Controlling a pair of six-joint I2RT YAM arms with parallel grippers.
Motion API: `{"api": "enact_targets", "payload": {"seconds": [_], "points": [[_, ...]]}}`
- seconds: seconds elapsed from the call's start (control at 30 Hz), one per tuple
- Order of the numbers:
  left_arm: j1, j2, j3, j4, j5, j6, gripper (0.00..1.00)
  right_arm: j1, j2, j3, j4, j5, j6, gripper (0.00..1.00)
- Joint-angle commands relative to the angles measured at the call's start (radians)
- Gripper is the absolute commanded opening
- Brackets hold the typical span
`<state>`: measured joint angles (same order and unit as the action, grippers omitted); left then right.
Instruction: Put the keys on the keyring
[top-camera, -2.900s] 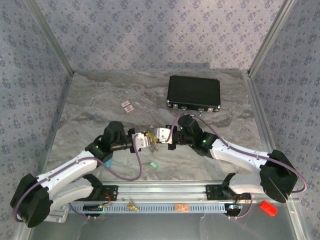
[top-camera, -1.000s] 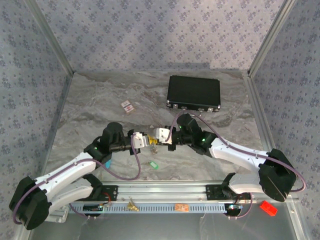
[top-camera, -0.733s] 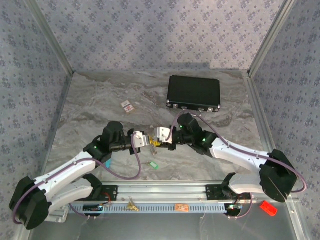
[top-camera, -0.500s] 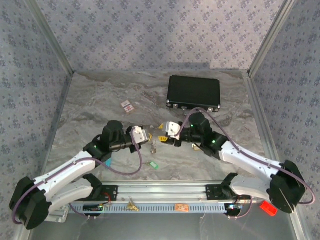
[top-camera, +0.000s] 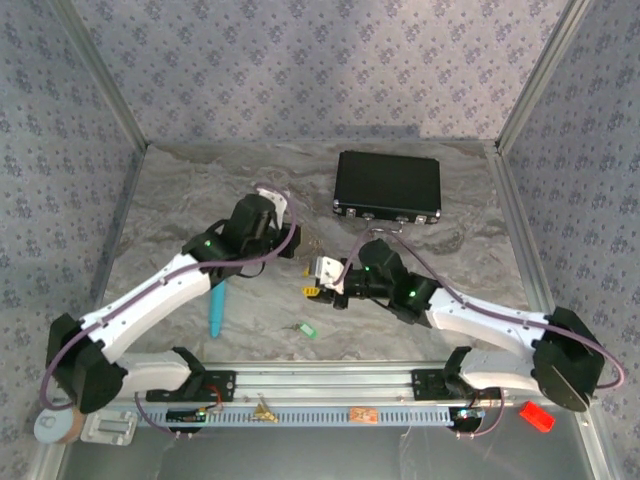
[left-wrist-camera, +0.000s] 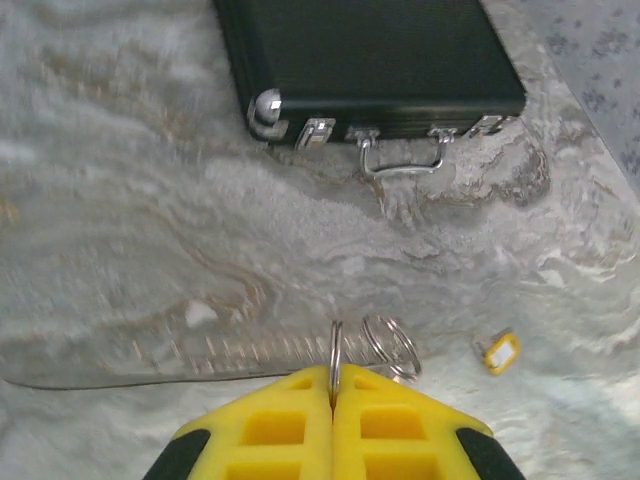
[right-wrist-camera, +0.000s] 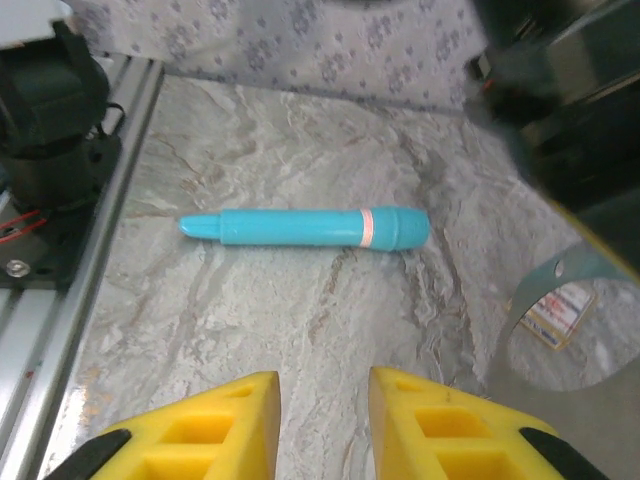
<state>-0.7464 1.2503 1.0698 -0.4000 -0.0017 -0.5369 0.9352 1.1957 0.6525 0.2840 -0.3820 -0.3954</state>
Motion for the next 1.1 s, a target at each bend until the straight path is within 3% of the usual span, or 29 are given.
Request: {"api": "enact_targets", "payload": {"seconds": [0.0, 0.13, 0.3, 0.47, 0.67, 1.07], "points": [[-0.003, 0.054, 0.119, -0.144, 0.002, -0.291, 0.0, 0.013, 0.04, -0.025, 0.126, 0.095, 0.058, 0.29], [0.006, 0.102, 0.204, -0.233, 0.034, -0.544, 0.0, 0.011, 0.077, -0.04, 0.195, 0.165, 0.034, 0.29], [0.041, 0.135, 0.251, -0.317, 0.166, -0.786, 0.0, -0.011, 0.097, -0.089, 0.295, 0.205, 0.017, 0.29], [0.048, 0.149, 0.233, -0.325, 0.258, -0.934, 0.0, -0.045, 0.1, -0.121, 0.377, 0.202, 0.044, 0.28], [0.051, 0.185, 0.219, -0.297, 0.374, -1.033, 0.0, -0.057, 0.114, -0.133, 0.431, 0.218, 0.05, 0.28], [0.051, 0.142, 0.136, -0.23, 0.456, -1.202, 0.0, -0.066, 0.15, -0.193, 0.574, 0.259, 0.044, 0.27]]}}
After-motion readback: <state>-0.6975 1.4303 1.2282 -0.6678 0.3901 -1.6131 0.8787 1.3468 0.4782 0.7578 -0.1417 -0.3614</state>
